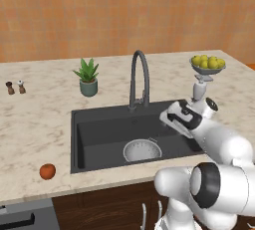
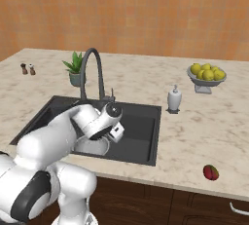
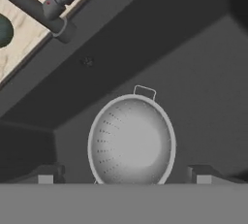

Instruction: Put the colander in the sink, put the orange, mango in the colander, and turn on the sink faucet and pour water over the colander.

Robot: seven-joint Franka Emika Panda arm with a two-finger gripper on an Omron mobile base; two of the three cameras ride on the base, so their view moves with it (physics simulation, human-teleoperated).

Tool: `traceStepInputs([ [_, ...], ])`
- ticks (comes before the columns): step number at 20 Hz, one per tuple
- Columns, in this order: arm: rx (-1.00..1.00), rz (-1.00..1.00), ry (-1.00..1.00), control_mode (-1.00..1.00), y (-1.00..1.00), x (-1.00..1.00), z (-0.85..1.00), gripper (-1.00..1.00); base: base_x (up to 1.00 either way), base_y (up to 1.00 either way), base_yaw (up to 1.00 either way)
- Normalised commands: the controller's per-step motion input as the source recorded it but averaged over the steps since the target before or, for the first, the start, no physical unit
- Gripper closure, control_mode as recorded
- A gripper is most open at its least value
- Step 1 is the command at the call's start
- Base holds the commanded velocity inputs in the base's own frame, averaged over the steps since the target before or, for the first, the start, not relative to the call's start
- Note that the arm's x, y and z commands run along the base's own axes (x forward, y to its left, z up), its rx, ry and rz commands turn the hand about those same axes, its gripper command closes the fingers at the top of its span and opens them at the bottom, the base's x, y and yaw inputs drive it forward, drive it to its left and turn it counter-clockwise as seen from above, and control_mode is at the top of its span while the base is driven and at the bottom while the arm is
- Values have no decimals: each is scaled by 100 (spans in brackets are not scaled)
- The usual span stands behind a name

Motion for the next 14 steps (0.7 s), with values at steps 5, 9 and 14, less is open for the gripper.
traceStepInputs([
  [5, 0, 0, 1, -100, 3, -87, 82, -100, 0, 0, 0],
  [9, -3, 0, 1, -100, 61, -97, 40, -100, 0, 0, 0],
  [14, -12, 2, 1, -100, 100, -55, 25, -100, 0, 0, 0],
])
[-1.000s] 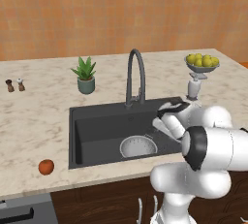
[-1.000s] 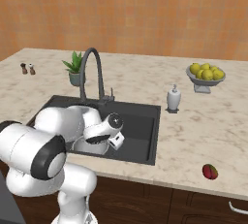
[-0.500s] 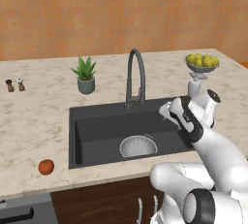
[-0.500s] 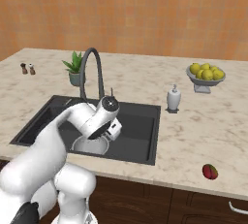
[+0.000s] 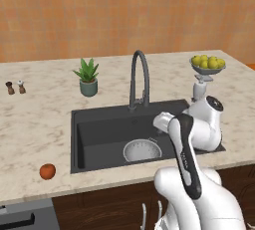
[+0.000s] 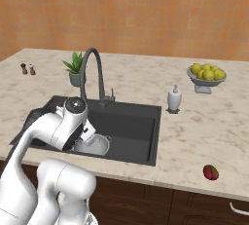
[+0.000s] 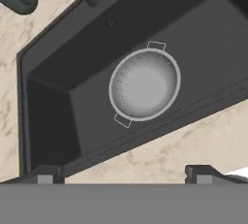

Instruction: Put the colander in the sink, put the orange, mango in the colander, and turn on the sink faucet and pour water over the colander.

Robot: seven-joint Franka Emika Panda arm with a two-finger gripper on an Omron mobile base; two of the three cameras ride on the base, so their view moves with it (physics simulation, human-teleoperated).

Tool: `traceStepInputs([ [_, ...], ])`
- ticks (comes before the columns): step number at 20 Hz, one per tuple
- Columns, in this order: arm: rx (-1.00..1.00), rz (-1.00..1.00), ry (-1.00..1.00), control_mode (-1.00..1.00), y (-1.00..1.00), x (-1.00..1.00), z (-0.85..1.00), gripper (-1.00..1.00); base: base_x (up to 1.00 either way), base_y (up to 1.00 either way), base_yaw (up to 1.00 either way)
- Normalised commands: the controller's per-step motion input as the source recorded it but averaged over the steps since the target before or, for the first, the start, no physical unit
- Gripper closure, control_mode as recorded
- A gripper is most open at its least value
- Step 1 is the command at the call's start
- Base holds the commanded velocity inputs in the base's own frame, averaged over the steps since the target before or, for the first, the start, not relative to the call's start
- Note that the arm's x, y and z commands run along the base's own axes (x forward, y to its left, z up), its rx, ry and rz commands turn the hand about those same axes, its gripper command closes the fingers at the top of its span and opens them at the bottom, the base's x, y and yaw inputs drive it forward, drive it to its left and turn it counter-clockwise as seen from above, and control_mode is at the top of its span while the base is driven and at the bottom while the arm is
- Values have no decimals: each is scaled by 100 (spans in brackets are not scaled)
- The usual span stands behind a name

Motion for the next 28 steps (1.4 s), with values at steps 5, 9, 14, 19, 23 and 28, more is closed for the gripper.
traceStepInputs([
  [5, -18, 8, 5, -100, 100, -7, 8, -100, 0, 0, 0],
  [9, -18, 9, 7, -100, 100, 0, 0, -100, 0, 0, 0],
  [14, -18, 9, 4, -100, 100, 0, 0, -100, 0, 0, 0],
  [19, -10, 10, 4, -100, 100, 0, 0, -100, 0, 0, 0],
  [23, -1, 12, 6, -100, 100, 0, 0, -100, 0, 0, 0],
  [28, 0, 10, 7, -100, 100, 0, 0, -100, 0, 0, 0],
])
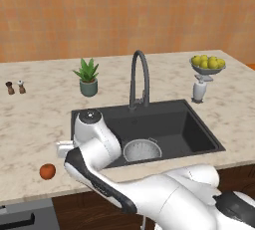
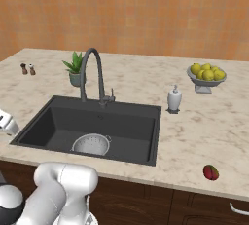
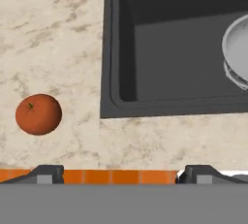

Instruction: Put the colander in the sink, put the orange, mango in the colander, and turn on the sink faucet and pour water over the colander.

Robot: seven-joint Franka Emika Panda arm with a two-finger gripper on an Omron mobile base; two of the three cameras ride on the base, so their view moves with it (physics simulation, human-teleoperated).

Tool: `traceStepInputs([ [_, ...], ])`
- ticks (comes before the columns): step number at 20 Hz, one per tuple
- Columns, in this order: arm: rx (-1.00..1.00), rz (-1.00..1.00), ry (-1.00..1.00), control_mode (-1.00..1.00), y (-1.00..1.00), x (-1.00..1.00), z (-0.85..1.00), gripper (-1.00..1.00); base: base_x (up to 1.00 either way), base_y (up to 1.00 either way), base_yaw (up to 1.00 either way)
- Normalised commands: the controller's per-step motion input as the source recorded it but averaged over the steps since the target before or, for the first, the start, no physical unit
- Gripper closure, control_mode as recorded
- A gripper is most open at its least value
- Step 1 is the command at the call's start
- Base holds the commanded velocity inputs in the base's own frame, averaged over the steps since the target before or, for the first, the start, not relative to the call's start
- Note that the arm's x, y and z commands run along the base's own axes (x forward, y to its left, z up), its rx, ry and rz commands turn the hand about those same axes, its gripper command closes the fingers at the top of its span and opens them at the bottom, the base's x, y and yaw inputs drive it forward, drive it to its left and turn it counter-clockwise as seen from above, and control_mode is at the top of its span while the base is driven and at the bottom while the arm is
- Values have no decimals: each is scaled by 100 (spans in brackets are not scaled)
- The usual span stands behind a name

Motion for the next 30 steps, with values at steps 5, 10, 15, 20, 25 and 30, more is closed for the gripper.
traceStepInputs([
  [5, 0, 7, 5, -100, 93, -2, 0, -100, 0, 0, 0],
  [10, -2, 1, 2, -100, 61, -1, -11, -100, 0, 0, 0],
  [15, -6, 0, 0, -100, 45, 0, -27, -100, 0, 0, 0],
  [20, -8, 0, 0, -100, 25, 4, -31, -100, 0, 0, 0],
  [25, -5, 0, 1, -100, 1, 21, -18, -100, 0, 0, 0],
  [30, -2, 0, 5, -100, 0, 25, -18, -100, 0, 0, 0],
])
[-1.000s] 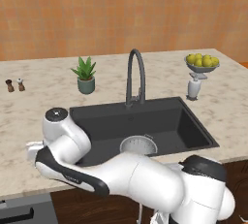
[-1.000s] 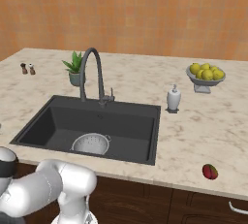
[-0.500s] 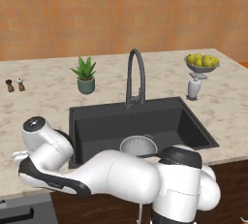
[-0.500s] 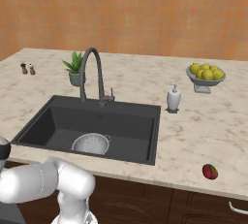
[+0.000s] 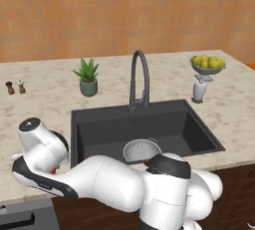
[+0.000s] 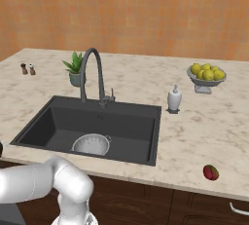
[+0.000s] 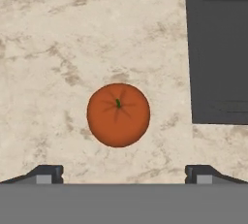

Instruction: Put the colander in the sink, put the orange, mango in the colander, and turn on the sink faucet and pour water over the colander.

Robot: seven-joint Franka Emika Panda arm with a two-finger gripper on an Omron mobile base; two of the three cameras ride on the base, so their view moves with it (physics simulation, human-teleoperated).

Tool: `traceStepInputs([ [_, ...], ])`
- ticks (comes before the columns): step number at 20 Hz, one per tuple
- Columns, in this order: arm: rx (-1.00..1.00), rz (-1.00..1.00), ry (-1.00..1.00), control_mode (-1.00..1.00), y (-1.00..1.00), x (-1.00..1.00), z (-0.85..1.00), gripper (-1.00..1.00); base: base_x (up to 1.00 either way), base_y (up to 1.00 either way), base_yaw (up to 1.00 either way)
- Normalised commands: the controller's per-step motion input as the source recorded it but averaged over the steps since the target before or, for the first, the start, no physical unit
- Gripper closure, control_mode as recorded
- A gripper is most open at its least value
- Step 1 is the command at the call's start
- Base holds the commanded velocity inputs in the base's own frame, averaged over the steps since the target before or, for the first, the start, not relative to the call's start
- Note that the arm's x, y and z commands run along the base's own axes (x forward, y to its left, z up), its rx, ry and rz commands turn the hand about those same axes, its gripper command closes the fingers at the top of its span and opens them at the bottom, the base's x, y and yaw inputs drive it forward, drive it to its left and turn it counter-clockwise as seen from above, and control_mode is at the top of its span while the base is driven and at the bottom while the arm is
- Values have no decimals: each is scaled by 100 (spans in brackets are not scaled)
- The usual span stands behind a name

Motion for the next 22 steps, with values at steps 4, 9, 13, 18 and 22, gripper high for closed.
traceStepInputs([
  [4, 0, 0, 4, -100, 0, 20, -29, -100, 0, 0, 0],
  [9, 0, 0, 2, -100, 0, 11, -33, -100, 0, 0, 0],
  [13, 0, 0, 1, -100, 0, 1, -28, -100, 0, 0, 0],
  [18, 0, 0, 0, -100, 0, 10, -28, -100, 0, 0, 0],
  [22, 0, 0, 0, -100, 0, 16, -29, -100, 0, 0, 0],
])
